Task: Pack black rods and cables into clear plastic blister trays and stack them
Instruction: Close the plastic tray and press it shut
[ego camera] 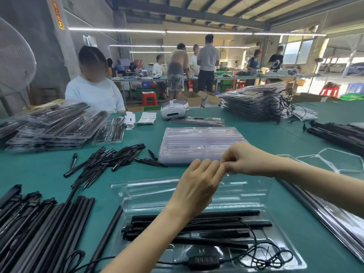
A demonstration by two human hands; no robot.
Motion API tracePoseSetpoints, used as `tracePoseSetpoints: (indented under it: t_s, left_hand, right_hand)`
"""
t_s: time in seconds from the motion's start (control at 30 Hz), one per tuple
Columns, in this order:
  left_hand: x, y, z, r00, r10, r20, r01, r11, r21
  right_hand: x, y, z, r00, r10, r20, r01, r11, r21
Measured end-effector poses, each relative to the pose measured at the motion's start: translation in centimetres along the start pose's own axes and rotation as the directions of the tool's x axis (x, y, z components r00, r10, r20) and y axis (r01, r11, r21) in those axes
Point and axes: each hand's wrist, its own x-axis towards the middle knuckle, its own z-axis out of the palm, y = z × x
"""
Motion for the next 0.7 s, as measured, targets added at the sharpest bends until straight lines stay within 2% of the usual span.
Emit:
tracePoseSetpoints:
  t_s: [0.07, 0.13, 0.2, 0.27, 0.37, 0.43, 0.5, 0.53, 0.6, 0.63, 0.7]
  left_hand:
    - [-1.3, 1.5, -0.3, 0.992, 0.128, 0.005, -0.128, 0.991, -0.04]
    - [-3.1, 2.8, -0.2, 0.978, 0.202, 0.045, -0.196, 0.975, -0.107]
    - [-3.4, 2.9, 0.0, 0.974, 0.185, 0.131, -0.172, 0.98, -0.104]
    - [-2.6, 2.7, -0.2, 0.966, 0.169, 0.196, -0.154, 0.984, -0.087]
    - [-2.2, 2.5, -0.1, 0.973, 0.158, 0.169, -0.14, 0.983, -0.117]
    - [-2.3, 2.2, 0.0, 0.982, 0.125, 0.145, -0.103, 0.984, -0.146]
    - [-2.1, 1.6, 0.0, 0.992, 0.055, 0.117, -0.038, 0.989, -0.144]
    - [-1.9, 1.2, 0.1, 0.994, 0.021, 0.11, -0.004, 0.989, -0.148]
    - [-1.8, 0.2, 0.2, 0.992, -0.051, 0.118, 0.073, 0.98, -0.187]
    - [-1.8, -0.4, 0.1, 0.987, -0.089, 0.137, 0.117, 0.971, -0.21]
    - [-2.0, -1.6, -0.1, 0.969, -0.16, 0.187, 0.2, 0.955, -0.219]
  right_hand:
    - [1.1, 1.1, -0.8, 0.972, 0.139, -0.188, -0.157, 0.984, -0.084]
    - [1.8, 3.0, -1.7, 0.943, 0.216, -0.254, -0.211, 0.976, 0.047]
    - [2.1, 3.8, -1.7, 0.966, 0.18, -0.188, -0.151, 0.976, 0.159]
    - [2.6, 3.9, -0.8, 0.982, 0.135, -0.135, -0.118, 0.985, 0.126]
    - [3.8, 4.4, 0.4, 0.973, 0.104, -0.206, -0.092, 0.993, 0.07]
    - [4.6, 5.0, 1.1, 0.965, 0.093, -0.245, -0.103, 0.994, -0.03]
    - [4.8, 5.2, 2.0, 0.951, 0.059, -0.305, -0.13, 0.967, -0.22]
    - [4.7, 5.1, 2.4, 0.936, 0.025, -0.351, -0.131, 0.95, -0.283]
    - [4.7, 5.0, 2.4, 0.898, -0.109, -0.426, -0.043, 0.943, -0.331]
    - [4.5, 5.0, 2.1, 0.891, -0.16, -0.426, 0.036, 0.958, -0.285]
    - [3.9, 4.7, 0.5, 0.944, -0.137, -0.302, 0.143, 0.99, -0.003]
